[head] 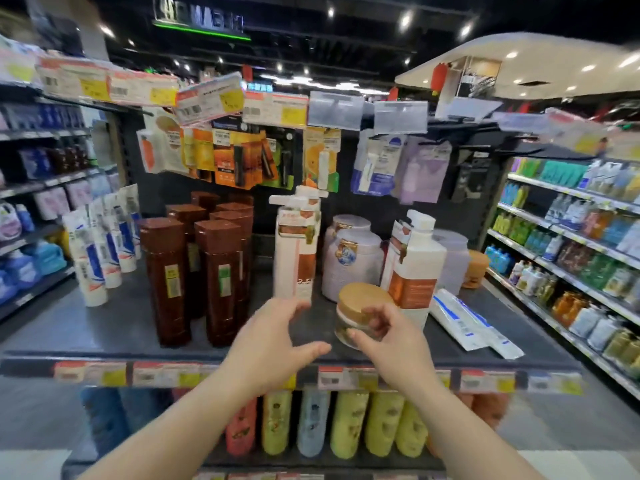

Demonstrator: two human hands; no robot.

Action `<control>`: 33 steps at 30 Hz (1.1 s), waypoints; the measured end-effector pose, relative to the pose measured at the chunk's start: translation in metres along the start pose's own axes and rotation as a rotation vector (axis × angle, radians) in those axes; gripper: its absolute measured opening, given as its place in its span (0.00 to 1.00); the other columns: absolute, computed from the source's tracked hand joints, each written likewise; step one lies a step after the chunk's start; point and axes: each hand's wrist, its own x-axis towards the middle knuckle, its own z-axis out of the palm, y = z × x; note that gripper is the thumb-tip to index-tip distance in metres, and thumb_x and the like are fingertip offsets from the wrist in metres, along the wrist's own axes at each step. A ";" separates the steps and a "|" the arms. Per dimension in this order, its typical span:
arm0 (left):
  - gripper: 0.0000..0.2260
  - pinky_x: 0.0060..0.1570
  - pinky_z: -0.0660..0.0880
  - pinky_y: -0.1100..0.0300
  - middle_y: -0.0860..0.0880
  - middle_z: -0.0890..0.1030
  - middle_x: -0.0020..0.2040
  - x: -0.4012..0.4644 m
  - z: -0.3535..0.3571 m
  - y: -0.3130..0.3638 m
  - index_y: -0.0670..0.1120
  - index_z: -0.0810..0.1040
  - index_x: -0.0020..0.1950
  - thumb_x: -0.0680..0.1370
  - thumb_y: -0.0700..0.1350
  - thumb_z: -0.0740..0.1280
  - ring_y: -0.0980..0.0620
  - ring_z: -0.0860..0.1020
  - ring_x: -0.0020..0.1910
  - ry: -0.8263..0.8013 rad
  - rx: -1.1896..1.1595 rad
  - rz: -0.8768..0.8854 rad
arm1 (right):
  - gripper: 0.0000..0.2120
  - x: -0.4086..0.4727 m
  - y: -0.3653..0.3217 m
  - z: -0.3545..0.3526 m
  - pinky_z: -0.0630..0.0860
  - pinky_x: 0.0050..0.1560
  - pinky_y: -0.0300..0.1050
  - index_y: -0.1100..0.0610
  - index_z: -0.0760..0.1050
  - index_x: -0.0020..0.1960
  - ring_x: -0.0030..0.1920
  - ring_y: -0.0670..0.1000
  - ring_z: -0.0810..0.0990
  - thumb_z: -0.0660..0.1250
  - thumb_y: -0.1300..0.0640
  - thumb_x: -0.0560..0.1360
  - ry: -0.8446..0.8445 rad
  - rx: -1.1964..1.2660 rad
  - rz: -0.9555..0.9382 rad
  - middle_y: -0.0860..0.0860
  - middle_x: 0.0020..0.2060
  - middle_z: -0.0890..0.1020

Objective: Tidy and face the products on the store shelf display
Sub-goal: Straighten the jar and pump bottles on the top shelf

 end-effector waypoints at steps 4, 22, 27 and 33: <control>0.42 0.67 0.65 0.58 0.52 0.68 0.69 0.038 0.045 0.024 0.52 0.63 0.73 0.64 0.60 0.77 0.53 0.66 0.69 -0.111 -0.090 -0.090 | 0.17 0.000 0.030 -0.028 0.72 0.45 0.37 0.41 0.71 0.52 0.48 0.41 0.77 0.75 0.49 0.69 -0.033 -0.044 0.011 0.38 0.45 0.77; 0.49 0.61 0.68 0.60 0.59 0.69 0.66 0.051 0.062 0.041 0.58 0.57 0.74 0.59 0.60 0.79 0.57 0.69 0.63 -0.046 -0.276 -0.150 | 0.37 0.011 0.046 -0.044 0.72 0.61 0.41 0.45 0.61 0.74 0.63 0.43 0.73 0.74 0.47 0.69 -0.141 0.011 0.035 0.42 0.65 0.74; 0.48 0.55 0.66 0.66 0.68 0.69 0.57 0.032 0.056 0.079 0.61 0.58 0.73 0.59 0.59 0.79 0.64 0.70 0.59 -0.113 -0.245 -0.069 | 0.38 0.004 0.045 -0.072 0.71 0.58 0.32 0.39 0.62 0.70 0.61 0.36 0.72 0.77 0.47 0.64 -0.244 0.064 -0.085 0.34 0.60 0.74; 0.45 0.51 0.67 0.67 0.71 0.69 0.51 0.056 0.106 0.137 0.63 0.58 0.71 0.60 0.61 0.78 0.64 0.70 0.56 -0.128 -0.248 0.002 | 0.35 0.019 0.090 -0.138 0.74 0.45 0.30 0.36 0.64 0.64 0.49 0.37 0.78 0.78 0.51 0.63 -0.214 0.064 -0.043 0.34 0.51 0.77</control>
